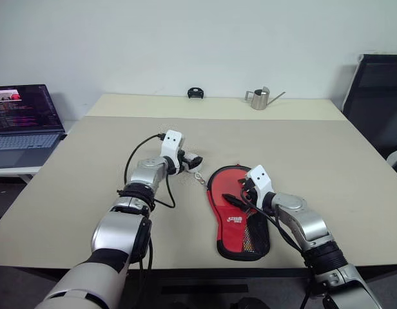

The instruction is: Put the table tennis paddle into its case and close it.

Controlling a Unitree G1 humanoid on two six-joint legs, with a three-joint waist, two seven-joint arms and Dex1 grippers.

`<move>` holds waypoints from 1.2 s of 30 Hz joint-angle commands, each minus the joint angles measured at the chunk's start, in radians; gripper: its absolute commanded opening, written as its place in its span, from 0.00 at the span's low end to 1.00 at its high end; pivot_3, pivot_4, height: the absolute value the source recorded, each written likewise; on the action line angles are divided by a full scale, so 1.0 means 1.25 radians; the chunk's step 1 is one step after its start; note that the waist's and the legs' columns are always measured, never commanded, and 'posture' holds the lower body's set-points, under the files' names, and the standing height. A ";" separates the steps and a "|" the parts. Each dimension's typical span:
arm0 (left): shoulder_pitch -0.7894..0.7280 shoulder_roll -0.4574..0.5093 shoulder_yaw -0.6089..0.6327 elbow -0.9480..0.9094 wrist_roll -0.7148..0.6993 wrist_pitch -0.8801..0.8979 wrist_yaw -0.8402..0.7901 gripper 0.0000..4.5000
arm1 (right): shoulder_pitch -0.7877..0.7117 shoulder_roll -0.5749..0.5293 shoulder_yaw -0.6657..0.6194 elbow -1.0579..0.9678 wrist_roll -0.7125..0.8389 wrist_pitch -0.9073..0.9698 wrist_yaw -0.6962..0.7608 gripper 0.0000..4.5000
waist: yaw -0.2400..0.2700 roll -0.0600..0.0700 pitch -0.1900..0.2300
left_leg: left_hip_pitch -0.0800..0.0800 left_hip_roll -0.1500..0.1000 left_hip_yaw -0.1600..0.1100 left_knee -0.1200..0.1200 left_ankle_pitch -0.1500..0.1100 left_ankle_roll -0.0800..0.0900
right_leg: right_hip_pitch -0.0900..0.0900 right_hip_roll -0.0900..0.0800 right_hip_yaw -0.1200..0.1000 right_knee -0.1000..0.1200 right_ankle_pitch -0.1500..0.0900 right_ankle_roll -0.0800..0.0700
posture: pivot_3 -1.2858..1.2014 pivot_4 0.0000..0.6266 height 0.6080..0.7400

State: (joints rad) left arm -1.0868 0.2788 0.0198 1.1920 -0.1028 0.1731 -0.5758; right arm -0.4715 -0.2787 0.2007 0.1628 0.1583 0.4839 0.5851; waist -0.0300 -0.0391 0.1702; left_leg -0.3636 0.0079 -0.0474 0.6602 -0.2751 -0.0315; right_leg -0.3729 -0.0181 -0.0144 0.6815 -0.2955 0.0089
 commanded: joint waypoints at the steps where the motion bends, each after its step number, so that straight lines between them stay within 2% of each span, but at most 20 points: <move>1: -0.039 -0.016 0.032 0.021 -0.012 0.021 0.001 0.99 | 0.037 0.005 0.017 0.072 -0.020 0.055 -0.008 1.00 | 0.000 0.000 0.000 | 0.000 0.000 0.000 0.000 0.000 0.000 | 0.000 0.000 0.000 0.000 0.000 0.000 | 0.52 0.24 1.00; 12: -0.035 -0.042 0.066 0.060 -0.001 0.051 0.018 0.99 | 0.034 0.020 -0.001 0.074 -0.025 0.056 -0.018 1.00 | 0.000 0.000 0.000 | 0.000 0.000 0.000 0.000 0.000 0.000 | 0.000 0.000 0.000 0.000 0.000 0.001 | 0.52 0.24 1.00; 15: -0.033 -0.049 0.067 0.060 0.002 0.047 0.014 0.87 | 0.035 0.021 -0.005 0.074 -0.026 0.056 -0.020 1.00 | 0.000 0.000 0.000 | 0.000 0.000 0.000 0.000 0.000 0.000 | 0.000 0.000 0.000 0.000 0.000 0.000 | 0.52 0.24 1.00; 22: -0.023 -0.061 0.055 0.045 0.008 0.051 -0.055 0.30 | 0.044 0.022 -0.009 0.062 -0.030 0.066 -0.034 1.00 | 0.000 0.000 0.000 | 0.000 0.000 0.000 0.000 0.000 0.000 | 0.000 0.000 0.000 0.000 0.000 0.001 | 0.52 0.24 1.00; 25: -0.012 -0.050 0.046 0.032 0.017 0.048 -0.087 0.13 | 0.051 0.020 -0.012 0.052 -0.031 0.082 -0.044 1.00 | 0.000 0.000 0.000 | 0.000 0.000 0.000 0.000 0.000 0.000 | 0.000 0.000 0.000 0.000 0.000 0.001 | 0.52 0.24 1.00; 27: -0.004 -0.037 0.043 0.020 0.019 0.049 -0.107 0.09 | 0.052 0.019 -0.015 0.050 -0.033 0.089 -0.056 1.00 | 0.000 0.000 0.000 | 0.000 0.000 0.000 0.000 0.000 -0.001 | 0.000 0.000 0.000 0.000 0.000 0.001 | 0.52 0.24 1.00; 32: 0.023 -0.001 0.042 -0.026 0.013 0.060 -0.154 0.09 | 0.051 0.011 -0.012 0.055 -0.044 0.105 -0.075 1.00 | 0.000 0.000 0.000 | 0.000 0.000 0.000 -0.001 0.000 -0.001 | 0.000 0.000 0.000 -0.001 0.000 0.001 | 0.52 0.24 1.00; 36: 0.063 0.038 0.047 -0.119 -0.007 0.108 -0.213 0.09 | 0.056 0.010 -0.017 0.053 -0.040 0.128 -0.087 1.00 | 0.001 0.000 0.000 | 0.000 0.000 0.000 -0.001 0.000 -0.001 | 0.000 0.000 0.000 -0.001 0.000 0.000 | 0.52 0.24 1.00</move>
State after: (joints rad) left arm -1.0066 0.3077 0.0751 1.1154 -0.0931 0.2867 -0.8139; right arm -0.4650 -0.2494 0.1728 0.1400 0.1361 0.5312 0.4966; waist -0.0290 -0.0391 0.1701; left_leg -0.3638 0.0078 -0.0477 0.6594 -0.2756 -0.0324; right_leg -0.3729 -0.0184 -0.0143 0.6807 -0.2952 0.0087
